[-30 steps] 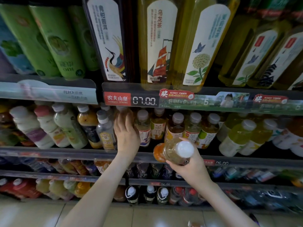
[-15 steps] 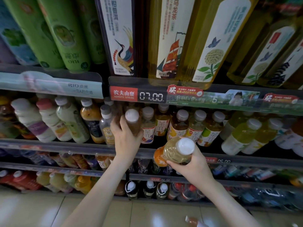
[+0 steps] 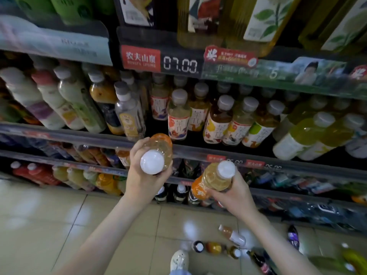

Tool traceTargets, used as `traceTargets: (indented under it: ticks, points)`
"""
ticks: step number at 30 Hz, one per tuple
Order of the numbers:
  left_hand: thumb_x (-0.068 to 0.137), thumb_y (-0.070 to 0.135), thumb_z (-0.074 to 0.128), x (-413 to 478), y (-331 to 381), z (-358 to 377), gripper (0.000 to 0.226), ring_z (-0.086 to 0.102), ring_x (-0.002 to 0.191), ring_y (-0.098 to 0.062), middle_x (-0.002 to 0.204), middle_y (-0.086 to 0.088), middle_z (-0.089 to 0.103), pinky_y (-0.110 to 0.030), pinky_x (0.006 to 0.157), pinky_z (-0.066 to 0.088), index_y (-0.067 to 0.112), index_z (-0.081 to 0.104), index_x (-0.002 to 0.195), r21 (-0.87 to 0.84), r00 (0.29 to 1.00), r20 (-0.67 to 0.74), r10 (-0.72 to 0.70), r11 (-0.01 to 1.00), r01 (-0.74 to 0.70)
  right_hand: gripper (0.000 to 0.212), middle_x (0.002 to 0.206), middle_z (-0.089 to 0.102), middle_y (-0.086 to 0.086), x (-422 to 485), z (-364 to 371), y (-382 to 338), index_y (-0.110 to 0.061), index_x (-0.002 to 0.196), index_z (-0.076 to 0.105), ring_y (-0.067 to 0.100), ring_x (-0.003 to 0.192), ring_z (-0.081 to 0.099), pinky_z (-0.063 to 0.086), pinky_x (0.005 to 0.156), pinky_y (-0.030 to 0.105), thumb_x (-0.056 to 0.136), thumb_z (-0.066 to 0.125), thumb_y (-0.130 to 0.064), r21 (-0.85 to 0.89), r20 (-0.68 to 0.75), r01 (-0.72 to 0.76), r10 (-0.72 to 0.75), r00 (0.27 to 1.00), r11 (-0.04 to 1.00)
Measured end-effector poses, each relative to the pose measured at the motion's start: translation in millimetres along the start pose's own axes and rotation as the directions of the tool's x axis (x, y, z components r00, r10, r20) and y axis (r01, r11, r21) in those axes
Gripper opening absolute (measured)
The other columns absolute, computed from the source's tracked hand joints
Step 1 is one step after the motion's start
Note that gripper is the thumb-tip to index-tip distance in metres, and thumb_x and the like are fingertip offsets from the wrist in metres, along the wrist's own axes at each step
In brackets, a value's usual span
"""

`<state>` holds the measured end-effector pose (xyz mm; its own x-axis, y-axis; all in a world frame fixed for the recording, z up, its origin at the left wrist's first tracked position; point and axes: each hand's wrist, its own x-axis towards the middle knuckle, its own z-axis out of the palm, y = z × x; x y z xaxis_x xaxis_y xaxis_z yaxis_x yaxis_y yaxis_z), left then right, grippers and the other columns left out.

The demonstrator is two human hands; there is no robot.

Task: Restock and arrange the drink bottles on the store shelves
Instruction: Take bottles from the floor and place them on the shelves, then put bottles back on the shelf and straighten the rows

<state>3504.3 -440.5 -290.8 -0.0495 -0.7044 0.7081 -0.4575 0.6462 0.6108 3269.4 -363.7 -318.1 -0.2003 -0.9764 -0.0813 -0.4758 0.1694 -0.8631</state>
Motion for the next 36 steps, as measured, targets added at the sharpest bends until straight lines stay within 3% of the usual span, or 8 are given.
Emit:
traceTargets:
  ticks: [4,7,10,15,22,25,30,36]
  points:
    - [0.069,0.020,0.082,-56,18,9,0.071,0.046,0.108,-0.009,0.114,-0.016,0.049,-0.017,0.089,0.043,0.014,0.032,0.119,0.086,0.953,0.066,-0.296,0.953,0.290,0.066,0.113,0.060,-0.017,-11,16,51,-0.038,0.117,0.050,-0.004,0.105,0.057,0.048,0.092,0.024,0.065,0.087,-0.025,0.007,0.052,-0.056,0.056,0.997,0.998]
    - [0.066,0.014,0.086,-108,13,23,0.078,0.048,0.097,-0.009,0.106,0.008,0.047,-0.015,0.076,0.038,0.038,0.028,0.111,0.140,0.752,0.167,-0.638,0.770,0.622,0.065,0.109,0.062,-0.013,-15,38,101,-0.037,0.112,0.051,0.005,0.103,0.060,0.049,0.091,0.034,0.061,0.089,-0.027,-0.005,0.081,-0.133,0.133,0.988,0.991]
    - [0.069,0.017,0.084,-169,-24,40,0.073,0.049,0.097,-0.010,0.107,0.011,0.049,-0.009,0.072,0.033,0.027,0.031,0.120,0.216,0.635,0.287,-0.717,0.694,0.687,0.070,0.108,0.059,-0.013,-16,68,153,-0.025,0.116,0.051,0.013,0.104,0.058,0.046,0.085,0.031,0.058,0.090,-0.027,-0.054,0.120,-0.195,0.200,0.972,0.979]
    - [0.073,0.019,0.079,-277,-107,90,0.076,0.052,0.110,-0.026,0.123,-0.007,0.048,-0.023,0.079,0.036,0.007,0.035,0.134,0.371,0.488,0.430,-0.760,0.641,0.672,0.075,0.117,0.057,0.000,-14,132,254,-0.017,0.123,0.047,0.019,0.105,0.058,0.047,0.087,0.034,0.062,0.090,-0.026,-0.132,0.139,-0.215,0.233,0.962,0.968]
    - [0.072,0.012,0.076,-430,-242,168,0.070,0.053,0.105,-0.033,0.116,-0.016,0.049,-0.020,0.079,0.035,-0.003,0.040,0.130,0.396,0.519,0.527,-0.673,0.735,0.550,0.067,0.108,0.058,0.000,11,257,422,-0.022,0.112,0.044,0.021,0.096,0.060,0.049,0.080,0.035,0.062,0.088,-0.026,-0.190,0.231,-0.170,0.212,0.950,0.967]
    - [0.071,0.007,0.075,-485,-299,199,0.068,0.050,0.106,-0.026,0.116,-0.013,0.047,-0.017,0.082,0.035,-0.002,0.041,0.130,0.372,0.532,0.553,-0.641,0.761,0.531,0.066,0.108,0.057,-0.005,23,304,487,-0.036,0.105,0.037,0.016,0.095,0.060,0.049,0.081,0.035,0.063,0.087,-0.030,-0.184,0.314,-0.155,0.208,0.926,0.971]
    - [0.061,0.002,0.079,-565,-373,246,0.072,0.046,0.092,-0.017,0.101,-0.013,0.053,-0.021,0.072,0.044,0.003,0.043,0.123,0.302,0.609,0.590,-0.531,0.844,0.443,0.055,0.109,0.050,-0.012,45,356,576,-0.038,0.102,0.039,0.008,0.096,0.055,0.045,0.081,0.028,0.068,0.082,-0.036,-0.182,0.448,-0.081,0.157,0.880,0.980]
    - [0.064,0.006,0.083,-605,-405,268,0.070,0.041,0.099,-0.004,0.111,-0.004,0.042,-0.013,0.089,0.035,-0.007,0.045,0.121,0.197,0.672,0.530,-0.518,0.846,0.496,0.059,0.110,0.048,-0.013,55,372,623,-0.044,0.097,0.036,0.004,0.097,0.053,0.044,0.082,0.024,0.066,0.086,-0.035,-0.193,0.478,0.051,0.049,0.877,0.980]
